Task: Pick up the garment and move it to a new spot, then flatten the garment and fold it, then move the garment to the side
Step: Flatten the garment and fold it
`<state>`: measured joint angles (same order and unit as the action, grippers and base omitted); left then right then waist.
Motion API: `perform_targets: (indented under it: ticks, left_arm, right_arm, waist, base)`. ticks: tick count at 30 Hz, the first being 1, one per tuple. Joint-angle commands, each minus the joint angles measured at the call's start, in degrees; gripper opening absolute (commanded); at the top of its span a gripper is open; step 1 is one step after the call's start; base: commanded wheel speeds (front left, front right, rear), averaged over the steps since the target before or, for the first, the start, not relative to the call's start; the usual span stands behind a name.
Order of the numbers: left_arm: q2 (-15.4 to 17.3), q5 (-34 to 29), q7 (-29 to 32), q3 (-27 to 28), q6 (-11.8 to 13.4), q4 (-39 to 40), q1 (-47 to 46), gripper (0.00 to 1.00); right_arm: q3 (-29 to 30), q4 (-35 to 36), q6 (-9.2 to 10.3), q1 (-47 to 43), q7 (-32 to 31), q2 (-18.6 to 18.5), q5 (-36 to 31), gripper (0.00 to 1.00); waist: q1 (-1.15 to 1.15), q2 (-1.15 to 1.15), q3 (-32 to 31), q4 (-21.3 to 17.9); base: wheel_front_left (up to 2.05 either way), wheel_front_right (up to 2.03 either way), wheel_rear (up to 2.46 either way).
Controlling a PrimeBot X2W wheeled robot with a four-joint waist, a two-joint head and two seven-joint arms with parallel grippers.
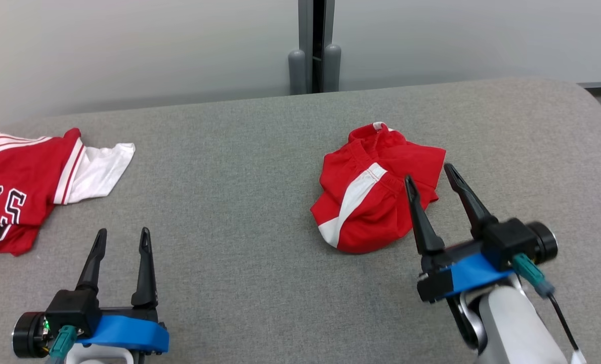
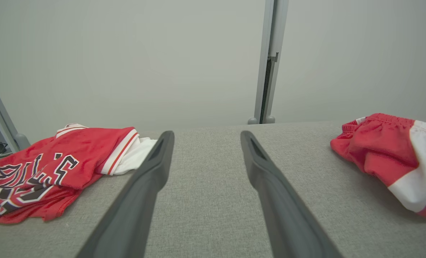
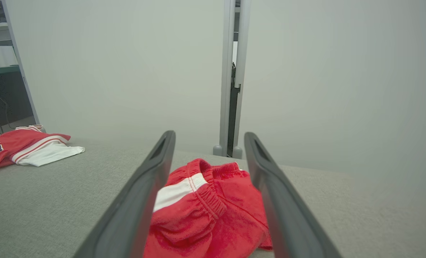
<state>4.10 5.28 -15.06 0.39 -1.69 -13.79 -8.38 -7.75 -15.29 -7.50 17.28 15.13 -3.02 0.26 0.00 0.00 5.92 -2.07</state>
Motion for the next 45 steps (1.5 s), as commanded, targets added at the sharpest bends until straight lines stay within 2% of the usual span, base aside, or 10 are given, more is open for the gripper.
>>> perform_targets:
  ticks: [1, 5, 13, 22, 23, 24, 25, 31, 36, 45]
  left_arm:
    - [0.0, -0.4, -0.2, 0.1, -0.3, -0.1, -0.9, 1.0]
    - [-0.3, -0.4, -0.2, -0.4, -0.7, -0.3, -1.7, 1.0]
    - [-0.8, 0.0, -0.2, -1.6, -1.2, -0.8, -4.0, 1.0]
    - [-1.1, 0.6, -0.2, -2.5, -0.5, -1.1, -5.0, 1.0]
    - [-1.1, 0.8, -0.2, -2.6, -0.5, -1.1, -5.1, 1.0]
    - [-1.1, 0.9, -0.2, -2.7, -0.4, -1.1, -5.2, 1.0]
    - [-1.1, 1.1, -0.2, -2.8, -0.3, -1.2, -5.2, 1.0]
    - [-1.1, 2.2, -0.2, -3.6, 0.1, -1.6, -5.7, 1.0]
    - [-1.1, 2.9, -0.2, -4.0, 0.4, -1.4, -6.2, 1.0]
    - [-1.1, 4.3, -0.2, -4.7, 1.1, -1.4, -5.8, 1.0]
  right_arm:
    - [-1.2, -1.8, 0.02, 2.9, 0.0, -0.9, -1.0, 1.0]
    - [-2.8, -5.5, 0.02, 8.0, 0.0, -2.0, -1.8, 1.0]
    - [-5.7, -21.4, 0.03, 18.4, -3.6, -4.9, -2.3, 1.0]
    - [-13.1, -34.1, 0.03, 22.3, -10.0, -6.6, 3.7, 1.0]
    - [-14.0, -34.6, 0.03, 22.4, -10.1, -6.8, 4.5, 0.92]
    - [-14.9, -35.1, 0.03, 22.6, -10.3, -7.0, 5.4, 0.37]
    - [-16.1, -35.5, 0.02, 22.6, -10.5, -7.0, 6.4, 0.0]
    - [-21.2, -35.2, 0.03, 24.2, -10.1, -8.3, 11.0, 0.0]
    - [-22.6, -33.1, 0.03, 26.8, -5.5, -8.9, 11.6, 0.0]
    - [-26.6, -30.4, 0.03, 35.4, -1.9, -3.6, 9.4, 0.0]
  waist:
    - [0.0, 0.0, 0.8, 0.4]
    - [0.0, 0.0, 2.0, 1.2]
    - [0.0, 0.0, 5.1, 4.6]
    - [0.0, 0.0, 7.0, 6.6]
    - [0.0, 0.0, 7.1, 6.7]
    - [0.0, 0.0, 7.1, 6.7]
    - [0.0, 0.0, 7.1, 6.6]
    - [0.0, 0.0, 7.2, 6.4]
    - [0.0, 0.0, 7.4, 7.2]
    - [0.0, 0.0, 7.1, 10.4]
  base:
    - [0.0, 0.0, 0.0]
    - [0.0, 0.0, 0.0]
    - [0.0, 0.0, 0.0]
    - [0.0, 0.0, 0.0]
    - [0.0, 0.0, 0.0]
    - [0.0, 0.0, 0.0]
    - [0.0, 0.0, 0.0]
    - [0.0, 0.0, 0.0]
    - [0.0, 0.0, 0.0]
    - [0.0, 0.0, 0.0]
